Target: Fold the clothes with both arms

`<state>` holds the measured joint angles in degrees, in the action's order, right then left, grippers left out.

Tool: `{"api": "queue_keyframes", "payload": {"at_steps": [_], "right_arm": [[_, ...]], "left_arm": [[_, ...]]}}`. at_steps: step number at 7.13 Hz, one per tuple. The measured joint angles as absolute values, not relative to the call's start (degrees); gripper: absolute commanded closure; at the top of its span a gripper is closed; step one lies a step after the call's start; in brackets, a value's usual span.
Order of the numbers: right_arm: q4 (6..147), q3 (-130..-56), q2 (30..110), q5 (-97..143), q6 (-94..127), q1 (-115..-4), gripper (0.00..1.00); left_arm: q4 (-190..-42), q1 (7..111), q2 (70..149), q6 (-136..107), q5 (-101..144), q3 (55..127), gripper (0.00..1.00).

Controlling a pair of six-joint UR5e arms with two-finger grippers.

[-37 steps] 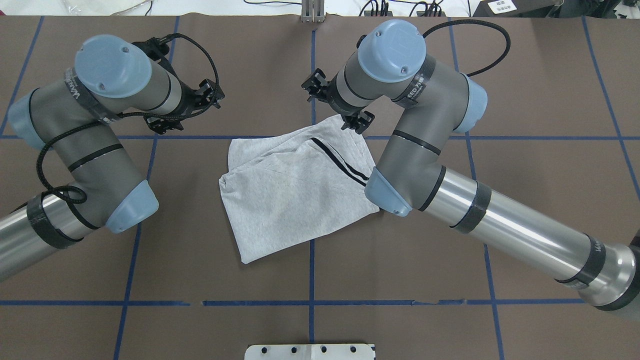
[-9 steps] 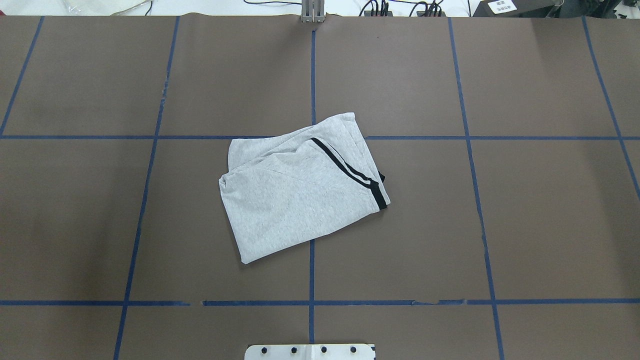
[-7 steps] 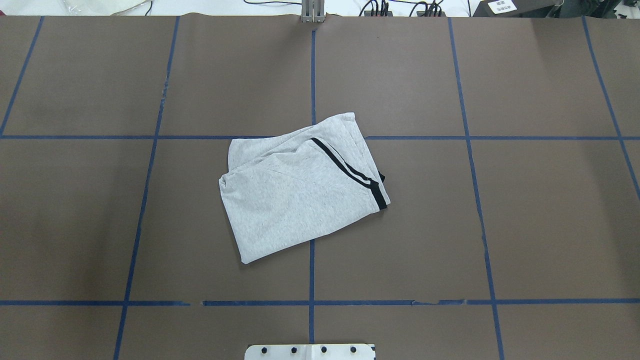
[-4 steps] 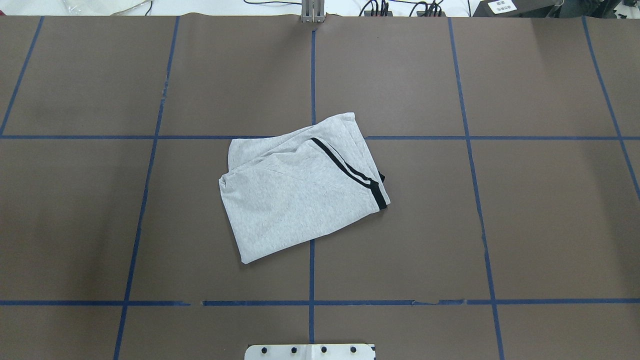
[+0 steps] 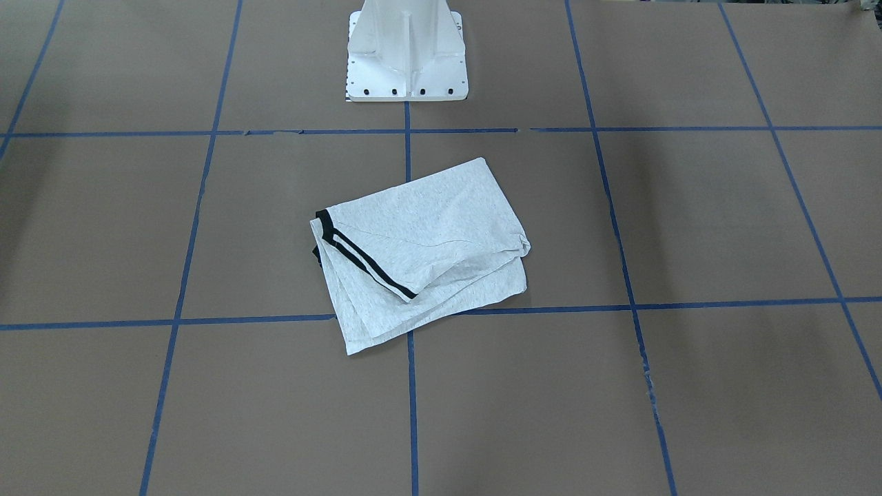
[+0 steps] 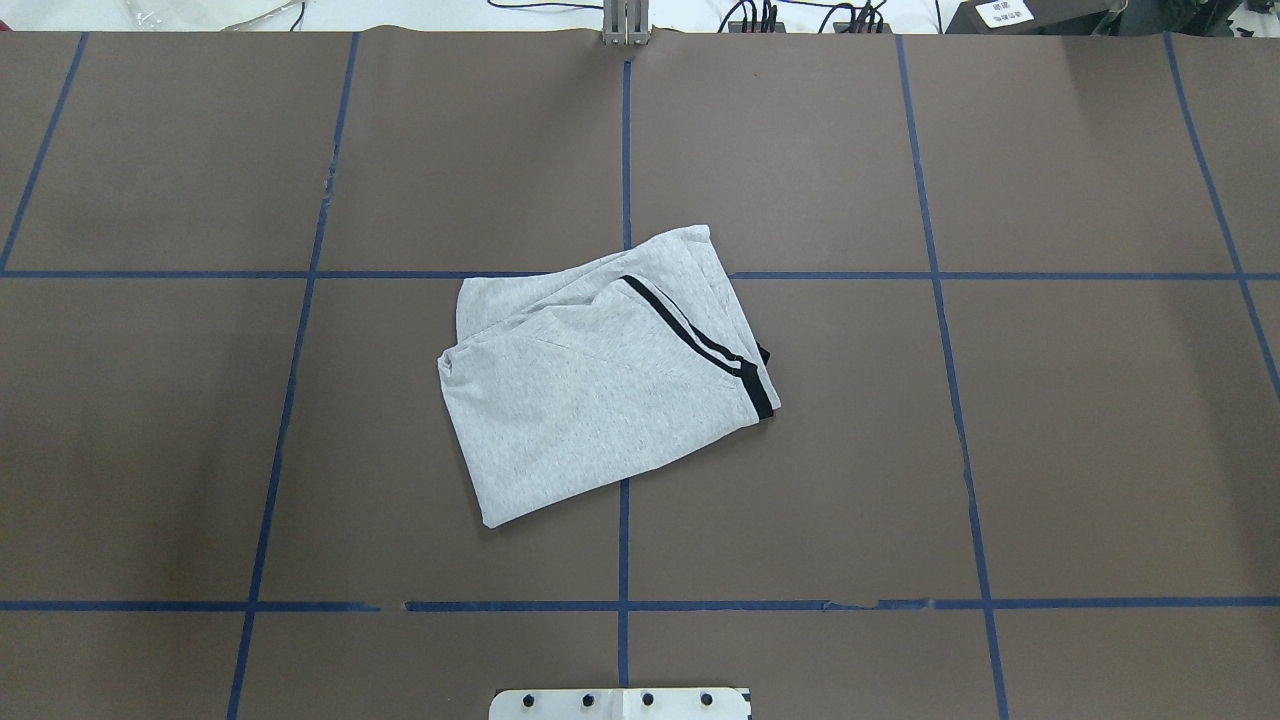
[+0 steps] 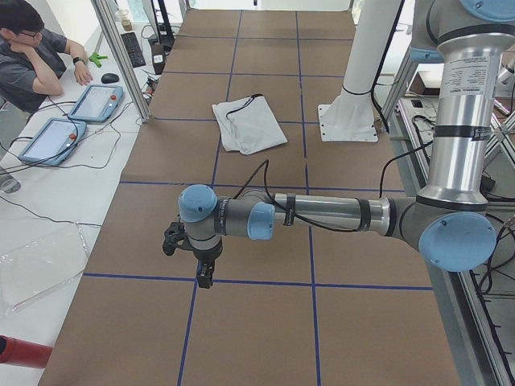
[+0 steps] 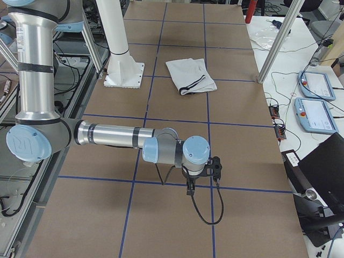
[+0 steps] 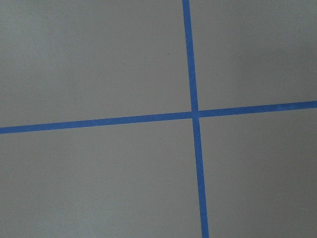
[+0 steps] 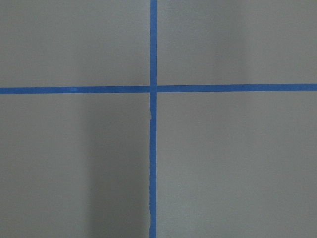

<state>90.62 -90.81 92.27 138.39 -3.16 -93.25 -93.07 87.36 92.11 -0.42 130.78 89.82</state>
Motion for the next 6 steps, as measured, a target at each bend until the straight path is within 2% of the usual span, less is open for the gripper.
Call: {"api": "queue_keyframes", "payload": {"at_steps": [6], "right_arm": [[90.7,-90.8,92.0,138.3,-3.2,-93.3,0.00]], "left_arm": [[-93.1,87.3,92.3,-0.6,130.8,89.8,0.00]]}}
